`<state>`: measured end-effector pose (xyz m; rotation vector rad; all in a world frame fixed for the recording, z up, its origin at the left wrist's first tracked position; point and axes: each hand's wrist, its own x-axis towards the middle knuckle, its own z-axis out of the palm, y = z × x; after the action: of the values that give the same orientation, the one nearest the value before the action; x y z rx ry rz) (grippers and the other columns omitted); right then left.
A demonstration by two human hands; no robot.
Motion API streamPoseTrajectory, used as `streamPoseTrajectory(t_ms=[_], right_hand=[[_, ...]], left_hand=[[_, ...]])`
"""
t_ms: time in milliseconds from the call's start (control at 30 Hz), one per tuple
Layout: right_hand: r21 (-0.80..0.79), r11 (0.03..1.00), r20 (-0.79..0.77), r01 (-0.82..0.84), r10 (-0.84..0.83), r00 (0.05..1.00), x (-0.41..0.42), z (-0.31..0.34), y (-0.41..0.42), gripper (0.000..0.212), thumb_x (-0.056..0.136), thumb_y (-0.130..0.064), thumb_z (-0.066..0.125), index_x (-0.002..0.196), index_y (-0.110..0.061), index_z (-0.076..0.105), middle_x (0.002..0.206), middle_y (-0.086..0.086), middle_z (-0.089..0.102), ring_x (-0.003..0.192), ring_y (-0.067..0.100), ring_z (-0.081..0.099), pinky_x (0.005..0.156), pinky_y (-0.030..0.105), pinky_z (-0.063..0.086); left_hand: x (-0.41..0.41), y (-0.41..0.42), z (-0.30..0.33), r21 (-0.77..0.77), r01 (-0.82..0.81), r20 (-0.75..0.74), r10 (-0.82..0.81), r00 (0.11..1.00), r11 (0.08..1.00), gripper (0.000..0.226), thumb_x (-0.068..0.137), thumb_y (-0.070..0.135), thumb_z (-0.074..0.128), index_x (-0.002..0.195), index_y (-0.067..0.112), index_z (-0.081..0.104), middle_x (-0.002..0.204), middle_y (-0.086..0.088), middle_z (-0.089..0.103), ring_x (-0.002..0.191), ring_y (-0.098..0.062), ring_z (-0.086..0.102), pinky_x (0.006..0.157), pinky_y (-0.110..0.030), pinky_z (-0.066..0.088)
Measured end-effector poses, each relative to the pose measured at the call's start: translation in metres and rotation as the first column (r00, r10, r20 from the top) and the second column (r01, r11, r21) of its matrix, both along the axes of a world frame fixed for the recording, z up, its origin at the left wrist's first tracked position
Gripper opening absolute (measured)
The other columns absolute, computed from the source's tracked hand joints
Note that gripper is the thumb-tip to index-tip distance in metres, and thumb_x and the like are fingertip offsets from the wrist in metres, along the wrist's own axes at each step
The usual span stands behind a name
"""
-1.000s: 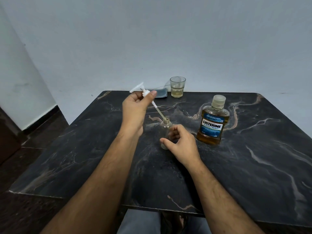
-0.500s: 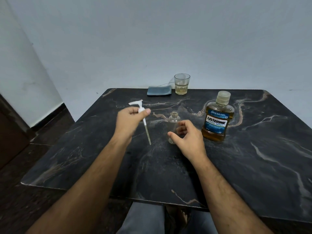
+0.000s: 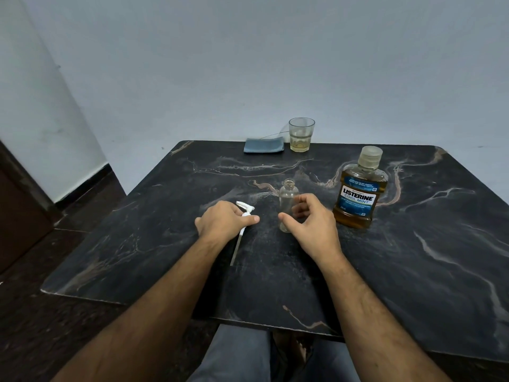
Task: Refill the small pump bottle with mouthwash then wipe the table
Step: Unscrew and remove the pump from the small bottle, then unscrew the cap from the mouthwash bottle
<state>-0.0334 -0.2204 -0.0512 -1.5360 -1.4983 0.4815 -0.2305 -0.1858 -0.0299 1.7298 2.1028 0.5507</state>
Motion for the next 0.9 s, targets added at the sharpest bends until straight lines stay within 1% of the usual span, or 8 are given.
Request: streamPoseTrajectory(t_ms=[100, 200, 367, 467, 600, 667, 733, 900], right_hand=[[0.006, 1.000, -0.007, -0.001, 0.001, 1.000, 0.000, 0.000, 0.000, 0.040, 0.075, -0.041, 0.080, 0.106, -0.037, 0.055, 0.092, -0.014, 0.065, 0.087, 0.004, 0.063, 0.079, 0.031, 0.057], [0.003, 1.000, -0.013, 0.001, -0.001, 1.000, 0.000, 0.000, 0.000, 0.040, 0.075, -0.042, 0.080, 0.105, -0.038, 0.054, 0.092, -0.015, 0.065, 0.086, 0.003, 0.063, 0.078, 0.030, 0.057], [0.003, 1.000, -0.020, -0.001, 0.001, 1.000, 0.000, 0.001, 0.000, 0.041, 0.076, -0.039, 0.080, 0.111, -0.035, 0.058, 0.094, -0.016, 0.065, 0.088, 0.001, 0.063, 0.080, 0.027, 0.057], [0.001, 1.000, -0.026, -0.003, 0.003, 1.000, 0.002, 0.003, -0.001, 0.042, 0.077, -0.037, 0.080, 0.114, -0.035, 0.059, 0.092, -0.020, 0.064, 0.089, -0.001, 0.063, 0.082, 0.026, 0.056], [0.004, 1.000, -0.017, -0.001, 0.001, 1.000, 0.002, 0.000, -0.001, 0.047, 0.077, -0.035, 0.079, 0.121, -0.029, 0.062, 0.095, -0.020, 0.065, 0.091, -0.002, 0.062, 0.085, 0.026, 0.056], [0.021, 1.000, -0.012, -0.004, 0.004, 1.000, 0.002, 0.000, -0.001, 0.050, 0.078, -0.034, 0.079, 0.124, -0.026, 0.062, 0.099, -0.015, 0.068, 0.093, 0.000, 0.063, 0.087, 0.028, 0.056], [0.035, 0.999, -0.009, -0.007, 0.008, 1.000, 0.003, 0.000, -0.002, 0.053, 0.078, -0.033, 0.079, 0.127, -0.022, 0.062, 0.105, -0.009, 0.071, 0.096, 0.004, 0.065, 0.089, 0.029, 0.055], [0.074, 0.997, 0.005, -0.030, 0.030, 1.000, 0.006, 0.002, -0.006, 0.053, 0.078, -0.027, 0.081, 0.128, -0.019, 0.065, 0.113, -0.003, 0.073, 0.100, 0.000, 0.063, 0.092, 0.022, 0.049]], left_hand=[[0.002, 0.000, 0.003, -0.031, 0.001, 0.008, -0.001, 1.000, 1.000, 0.042, 0.069, 0.071, 0.070, 0.077, 0.030, 0.074, 0.081, 0.012, 0.069, 0.090, -0.015, 0.060, 0.094, -0.041, 0.039], [0.001, -0.001, 0.004, -0.042, 0.000, 0.017, 0.001, 1.000, 0.999, 0.039, 0.070, 0.070, 0.070, 0.077, 0.032, 0.074, 0.081, 0.013, 0.069, 0.093, -0.015, 0.061, 0.099, -0.044, 0.040], [-0.003, -0.003, 0.008, -0.032, 0.007, 0.071, -0.005, 0.997, 0.999, 0.030, 0.075, 0.063, 0.071, 0.076, 0.033, 0.076, 0.082, 0.015, 0.070, 0.090, -0.012, 0.060, 0.099, -0.044, 0.041], [-0.003, -0.004, 0.015, 0.005, 0.006, 0.091, -0.006, 0.996, 1.000, 0.025, 0.077, 0.058, 0.072, 0.076, 0.034, 0.076, 0.085, 0.015, 0.071, 0.094, -0.014, 0.061, 0.098, -0.043, 0.041], [0.004, -0.005, 0.019, 0.104, 0.068, 0.182, -0.086, 0.980, 0.992, 0.015, 0.077, 0.046, 0.077, 0.070, 0.037, 0.068, 0.074, 0.018, 0.069, 0.089, -0.011, 0.066, 0.094, -0.040, 0.048], [0.012, -0.007, 0.023, 0.152, 0.117, 0.266, -0.155, 0.951, 0.981, 0.011, 0.076, 0.039, 0.080, 0.075, 0.038, 0.068, 0.071, 0.020, 0.069, 0.086, -0.005, 0.068, 0.088, -0.034, 0.051], [0.021, -0.008, 0.026, 0.189, 0.177, 0.359, -0.236, 0.903, 0.966, 0.014, 0.075, 0.034, 0.082, 0.084, 0.038, 0.072, 0.077, 0.018, 0.072, 0.085, -0.001, 0.068, 0.088, -0.033, 0.053], [0.038, -0.013, 0.026, 0.269, 0.265, 0.524, -0.372, 0.766, 0.926, 0.049, 0.072, 0.027, 0.086, 0.118, 0.022, 0.070, 0.106, 0.009, 0.073, 0.101, -0.009, 0.068, 0.097, -0.037, 0.053]])
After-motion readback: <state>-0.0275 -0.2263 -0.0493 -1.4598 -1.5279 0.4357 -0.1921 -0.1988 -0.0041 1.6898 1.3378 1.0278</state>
